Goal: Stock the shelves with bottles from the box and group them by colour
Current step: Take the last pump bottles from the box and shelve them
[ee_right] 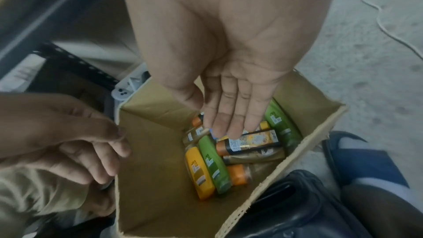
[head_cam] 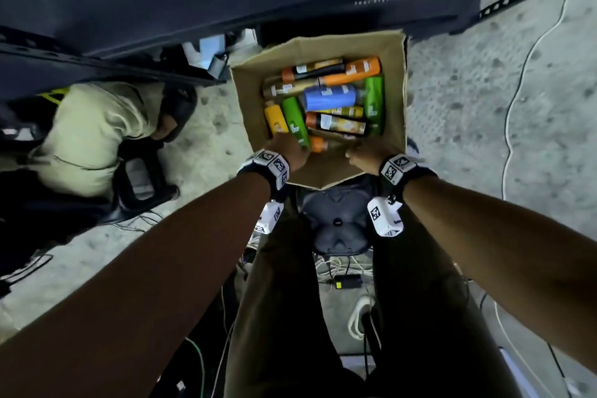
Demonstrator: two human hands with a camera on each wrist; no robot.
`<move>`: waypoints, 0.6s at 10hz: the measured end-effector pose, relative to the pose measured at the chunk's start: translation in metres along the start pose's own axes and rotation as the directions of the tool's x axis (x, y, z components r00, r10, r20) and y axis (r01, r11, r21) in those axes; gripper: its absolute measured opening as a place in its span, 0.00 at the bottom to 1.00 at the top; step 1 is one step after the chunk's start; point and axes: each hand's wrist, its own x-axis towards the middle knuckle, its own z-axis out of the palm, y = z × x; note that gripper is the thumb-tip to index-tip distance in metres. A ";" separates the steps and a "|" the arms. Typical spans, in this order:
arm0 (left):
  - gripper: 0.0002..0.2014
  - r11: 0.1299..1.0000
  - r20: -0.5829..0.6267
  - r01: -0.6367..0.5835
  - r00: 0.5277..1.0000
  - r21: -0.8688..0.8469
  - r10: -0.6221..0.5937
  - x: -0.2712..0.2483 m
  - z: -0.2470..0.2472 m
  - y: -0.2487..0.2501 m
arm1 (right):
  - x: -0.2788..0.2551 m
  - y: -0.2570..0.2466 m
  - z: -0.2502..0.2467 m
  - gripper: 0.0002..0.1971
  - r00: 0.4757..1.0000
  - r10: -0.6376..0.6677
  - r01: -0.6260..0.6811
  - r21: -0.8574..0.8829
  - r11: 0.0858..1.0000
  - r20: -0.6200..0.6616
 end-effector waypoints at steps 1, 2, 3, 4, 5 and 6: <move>0.22 1.000 0.028 -0.012 1.000 0.002 0.012 0.041 0.007 0.003 | 0.036 0.000 0.002 0.16 0.998 0.058 -0.059 0.076 0.995 0.017; 0.21 1.000 -0.011 -0.030 1.000 0.002 0.030 0.083 0.011 0.003 | 0.086 0.006 0.010 0.18 0.998 0.055 -0.063 0.195 0.979 0.044; 0.19 0.999 -0.057 -0.049 0.997 0.017 0.050 0.133 0.012 0.004 | 0.130 0.001 0.014 0.18 0.998 0.044 -0.052 0.272 0.961 0.037; 0.19 0.995 -0.092 -0.084 0.992 0.056 0.089 0.184 0.015 0.004 | 0.176 0.001 0.017 0.18 0.997 0.062 -0.075 0.330 0.941 0.049; 0.23 0.991 -0.119 -0.102 0.987 0.091 0.113 0.229 0.018 0.005 | 0.219 0.005 0.020 0.19 0.993 0.090 -0.110 0.362 0.926 0.072; 0.26 0.984 -0.143 -0.116 0.980 0.132 0.135 0.263 0.024 0.011 | 0.259 0.015 0.022 0.20 0.990 0.117 -0.138 0.442 0.886 0.073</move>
